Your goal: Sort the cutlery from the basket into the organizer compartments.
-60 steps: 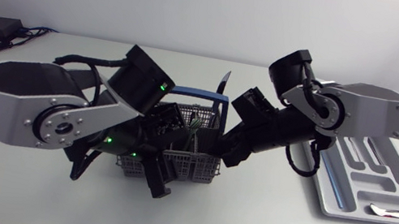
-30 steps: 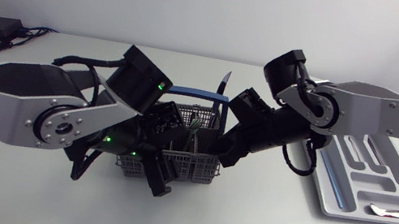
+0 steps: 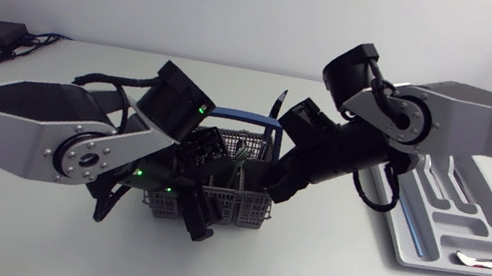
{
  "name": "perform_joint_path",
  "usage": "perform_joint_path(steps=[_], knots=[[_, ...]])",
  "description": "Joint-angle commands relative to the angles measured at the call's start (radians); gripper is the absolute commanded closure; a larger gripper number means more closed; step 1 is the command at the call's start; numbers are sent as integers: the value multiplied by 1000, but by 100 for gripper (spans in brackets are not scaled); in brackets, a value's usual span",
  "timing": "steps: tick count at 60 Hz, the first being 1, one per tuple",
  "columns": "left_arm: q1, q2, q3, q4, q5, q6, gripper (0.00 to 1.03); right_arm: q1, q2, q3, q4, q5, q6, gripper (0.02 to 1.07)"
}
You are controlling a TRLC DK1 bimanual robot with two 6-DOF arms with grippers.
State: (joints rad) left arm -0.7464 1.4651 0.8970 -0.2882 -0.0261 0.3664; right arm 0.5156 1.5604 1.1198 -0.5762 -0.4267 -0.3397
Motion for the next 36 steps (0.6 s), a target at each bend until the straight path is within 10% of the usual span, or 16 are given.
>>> perform_joint_path(steps=[1, 36], knots=[[-2, 18, -18, 9, 8, -14, 18, 11, -37, 60, -30, 14, 21, 101], [-5, 20, -7, 18, 8, -12, 14, 38, -252, 147, -292, 23, 45, 101]])
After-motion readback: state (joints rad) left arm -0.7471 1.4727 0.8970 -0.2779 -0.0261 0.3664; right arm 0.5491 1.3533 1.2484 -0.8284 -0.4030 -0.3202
